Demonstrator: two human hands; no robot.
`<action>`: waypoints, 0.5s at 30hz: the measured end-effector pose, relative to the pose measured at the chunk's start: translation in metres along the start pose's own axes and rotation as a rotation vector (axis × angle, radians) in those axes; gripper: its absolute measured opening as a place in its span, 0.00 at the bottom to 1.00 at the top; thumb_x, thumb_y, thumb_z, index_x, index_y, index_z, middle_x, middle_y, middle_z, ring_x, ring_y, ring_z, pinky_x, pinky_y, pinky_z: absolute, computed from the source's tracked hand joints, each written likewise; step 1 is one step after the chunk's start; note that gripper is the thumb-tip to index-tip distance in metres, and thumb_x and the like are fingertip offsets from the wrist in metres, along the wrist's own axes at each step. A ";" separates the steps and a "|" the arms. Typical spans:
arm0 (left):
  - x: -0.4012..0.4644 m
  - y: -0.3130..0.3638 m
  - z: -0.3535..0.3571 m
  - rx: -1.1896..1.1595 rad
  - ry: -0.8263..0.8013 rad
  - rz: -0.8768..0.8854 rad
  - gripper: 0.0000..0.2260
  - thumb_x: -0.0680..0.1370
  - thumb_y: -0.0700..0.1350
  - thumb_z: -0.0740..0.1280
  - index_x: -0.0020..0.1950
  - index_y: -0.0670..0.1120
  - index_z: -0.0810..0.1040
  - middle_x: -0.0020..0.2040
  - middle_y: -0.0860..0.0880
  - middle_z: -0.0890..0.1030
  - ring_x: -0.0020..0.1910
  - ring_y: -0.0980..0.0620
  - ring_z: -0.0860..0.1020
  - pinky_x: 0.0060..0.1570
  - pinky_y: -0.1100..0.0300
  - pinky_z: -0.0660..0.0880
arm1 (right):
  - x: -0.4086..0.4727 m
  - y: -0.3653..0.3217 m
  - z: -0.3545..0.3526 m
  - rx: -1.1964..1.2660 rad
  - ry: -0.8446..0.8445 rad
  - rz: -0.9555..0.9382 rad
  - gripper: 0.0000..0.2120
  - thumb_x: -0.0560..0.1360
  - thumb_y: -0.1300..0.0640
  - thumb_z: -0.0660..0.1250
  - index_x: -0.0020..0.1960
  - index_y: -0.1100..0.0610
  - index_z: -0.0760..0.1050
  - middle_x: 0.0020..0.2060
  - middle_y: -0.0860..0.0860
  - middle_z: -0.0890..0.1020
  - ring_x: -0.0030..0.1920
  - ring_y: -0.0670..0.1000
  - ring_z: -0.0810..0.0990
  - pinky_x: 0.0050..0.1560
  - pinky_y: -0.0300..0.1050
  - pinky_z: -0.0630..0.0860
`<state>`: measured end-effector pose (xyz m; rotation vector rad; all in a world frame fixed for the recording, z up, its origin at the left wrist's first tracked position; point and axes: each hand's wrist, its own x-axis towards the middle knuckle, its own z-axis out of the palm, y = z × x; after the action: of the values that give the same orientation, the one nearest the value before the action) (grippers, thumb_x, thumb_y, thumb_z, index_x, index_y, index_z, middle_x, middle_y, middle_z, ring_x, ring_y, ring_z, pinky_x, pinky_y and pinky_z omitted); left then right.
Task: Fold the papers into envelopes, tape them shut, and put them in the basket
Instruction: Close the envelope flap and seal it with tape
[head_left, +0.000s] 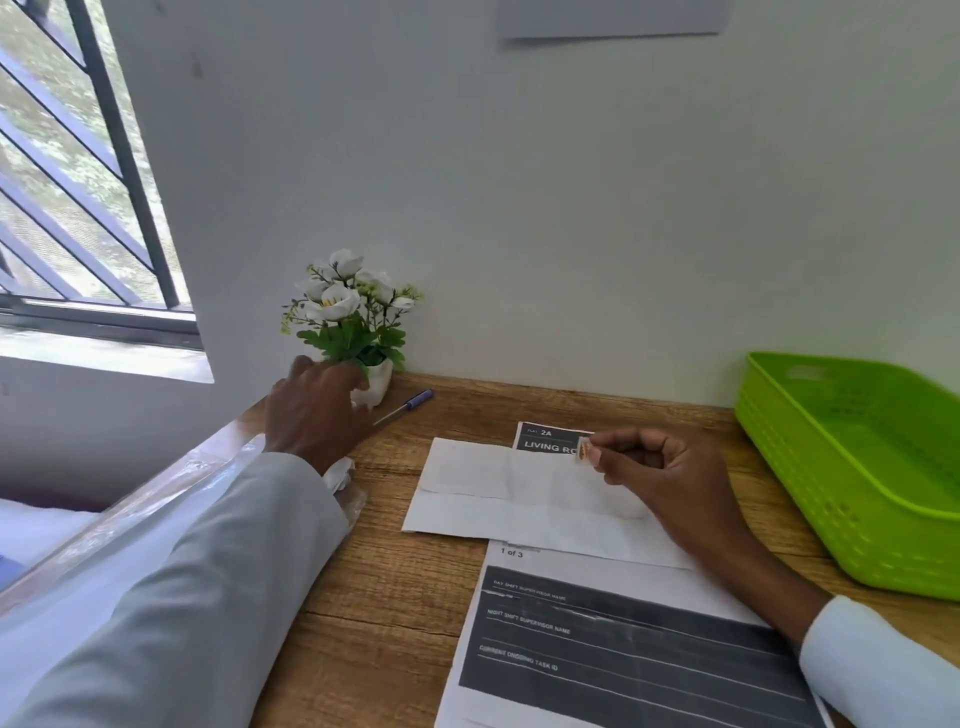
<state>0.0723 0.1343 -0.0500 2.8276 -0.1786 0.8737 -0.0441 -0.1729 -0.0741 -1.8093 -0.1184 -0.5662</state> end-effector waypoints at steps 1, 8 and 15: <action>-0.002 0.011 -0.003 -0.081 0.045 0.029 0.09 0.73 0.49 0.72 0.51 0.48 0.81 0.53 0.47 0.83 0.55 0.45 0.76 0.42 0.55 0.71 | 0.001 -0.002 -0.002 0.009 0.009 -0.003 0.05 0.70 0.62 0.76 0.46 0.58 0.85 0.38 0.51 0.88 0.37 0.49 0.85 0.40 0.39 0.81; -0.045 0.122 -0.019 -0.934 -0.401 0.227 0.15 0.69 0.61 0.72 0.41 0.50 0.83 0.38 0.54 0.84 0.38 0.58 0.79 0.37 0.61 0.76 | 0.002 -0.016 -0.011 -0.069 0.014 -0.072 0.06 0.69 0.63 0.77 0.46 0.56 0.85 0.39 0.50 0.87 0.38 0.49 0.85 0.41 0.41 0.82; -0.061 0.145 -0.018 -1.053 -0.436 0.231 0.03 0.74 0.50 0.72 0.41 0.53 0.83 0.37 0.55 0.84 0.40 0.55 0.80 0.36 0.70 0.73 | -0.013 -0.024 -0.017 -0.142 -0.039 -0.086 0.07 0.70 0.62 0.77 0.47 0.55 0.85 0.39 0.47 0.87 0.39 0.48 0.85 0.40 0.42 0.83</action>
<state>-0.0117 -0.0002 -0.0509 1.9427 -0.7683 0.0707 -0.0693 -0.1782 -0.0554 -1.9610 -0.1869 -0.6132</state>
